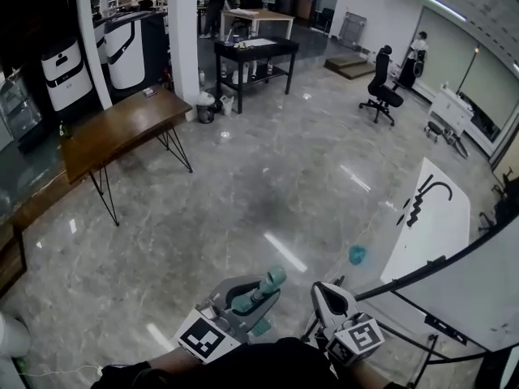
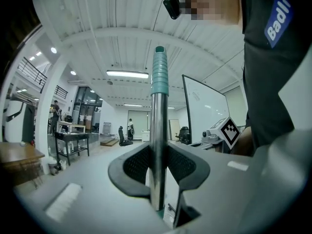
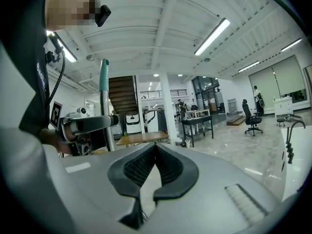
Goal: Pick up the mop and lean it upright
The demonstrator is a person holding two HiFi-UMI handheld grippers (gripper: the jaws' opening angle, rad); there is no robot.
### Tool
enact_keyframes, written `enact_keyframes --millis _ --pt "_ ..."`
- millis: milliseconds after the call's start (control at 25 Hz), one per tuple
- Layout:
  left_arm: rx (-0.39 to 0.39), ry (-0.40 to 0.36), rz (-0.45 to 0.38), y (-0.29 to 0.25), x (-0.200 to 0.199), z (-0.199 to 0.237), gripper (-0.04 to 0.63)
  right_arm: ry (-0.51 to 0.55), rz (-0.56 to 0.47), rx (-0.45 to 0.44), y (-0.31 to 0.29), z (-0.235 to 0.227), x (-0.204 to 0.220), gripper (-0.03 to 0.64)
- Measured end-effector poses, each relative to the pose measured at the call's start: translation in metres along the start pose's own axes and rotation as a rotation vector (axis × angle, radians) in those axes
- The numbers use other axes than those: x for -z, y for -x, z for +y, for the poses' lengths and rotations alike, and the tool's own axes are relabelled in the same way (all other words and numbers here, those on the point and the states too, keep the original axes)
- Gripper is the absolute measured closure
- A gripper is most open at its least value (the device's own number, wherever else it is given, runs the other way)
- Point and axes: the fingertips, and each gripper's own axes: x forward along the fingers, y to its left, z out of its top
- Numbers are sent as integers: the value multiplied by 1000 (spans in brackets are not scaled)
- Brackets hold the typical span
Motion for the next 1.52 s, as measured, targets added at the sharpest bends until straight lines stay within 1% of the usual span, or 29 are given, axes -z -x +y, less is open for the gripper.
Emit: enact_keyframes --millis 120,360,600,680,800,880,1040,1160,1280,1360,1520 --pt "-54 7 -6 8 -1 30 486 12 -11 -26 -32 -2 -8 612" --pt "-148 20 16 10 2 85 486 -5 -7 -109 -98 -12 -11 612" --pt "-230 18 38 -16 3 142 485 -31 4 -216 -165 -40 -16 612" --pt "-259 12 42 -29 1 163 485 -43 12 -251 -187 -54 -18 612" --pt "-310 13 75 -48 1 195 486 -59 15 -288 -221 -81 -25 612" --pt "-351 7 86 -64 1 219 485 -70 12 -294 -242 -106 -31 612" --pt "-417 -14 76 -98 -7 268 485 -74 13 -296 -275 -161 -38 612" --pt "-433 -31 61 -120 -12 304 485 -79 21 -278 -296 -191 -43 612" --pt "-428 -46 33 -144 -18 334 485 -71 28 -262 -315 -214 -52 612" --pt "-409 -51 13 -158 -19 352 485 -65 28 -256 -331 -224 -56 612" --pt "-351 -50 -5 -181 -10 395 486 -64 -4 -235 -378 -234 -73 612"
